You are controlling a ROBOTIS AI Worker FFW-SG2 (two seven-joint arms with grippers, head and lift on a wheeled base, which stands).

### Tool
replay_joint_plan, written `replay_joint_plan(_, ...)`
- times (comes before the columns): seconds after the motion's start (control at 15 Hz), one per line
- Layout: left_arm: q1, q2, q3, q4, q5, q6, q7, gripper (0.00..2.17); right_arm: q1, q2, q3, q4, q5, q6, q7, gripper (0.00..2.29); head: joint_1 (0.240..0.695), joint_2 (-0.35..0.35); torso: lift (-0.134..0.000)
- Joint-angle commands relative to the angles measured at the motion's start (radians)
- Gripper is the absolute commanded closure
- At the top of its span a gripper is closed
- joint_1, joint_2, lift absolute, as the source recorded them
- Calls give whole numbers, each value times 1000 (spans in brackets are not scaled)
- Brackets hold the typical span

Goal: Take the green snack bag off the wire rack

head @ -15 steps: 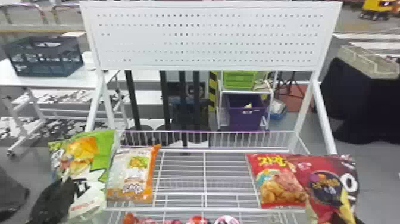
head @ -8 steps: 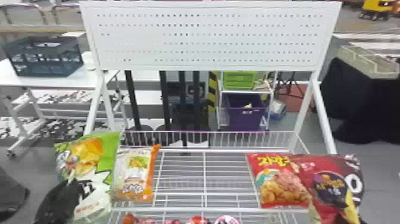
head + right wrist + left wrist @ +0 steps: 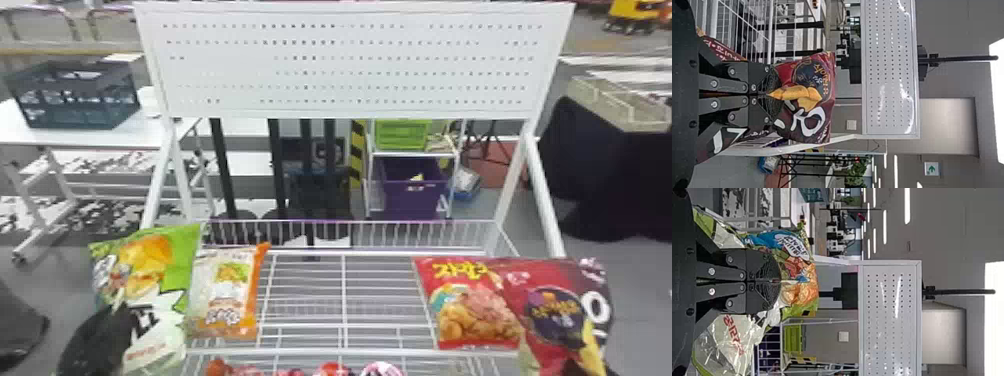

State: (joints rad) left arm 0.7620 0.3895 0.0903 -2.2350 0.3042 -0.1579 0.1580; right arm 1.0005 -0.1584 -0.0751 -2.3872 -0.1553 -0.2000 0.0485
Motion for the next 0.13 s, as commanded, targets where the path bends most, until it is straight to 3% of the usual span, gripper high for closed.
replay_joint_plan(0.0, -1, -1, -1, 0, -4, -5, 0, 2013, 1, -1, -3, -1, -3, 0, 1, 2240, 499, 0, 0)
replay_joint_plan(0.07, -3, -1, -1, 0, -7, -5, 2, 2013, 1, -1, -3, -1, -3, 0, 1, 2240, 499, 0, 0)
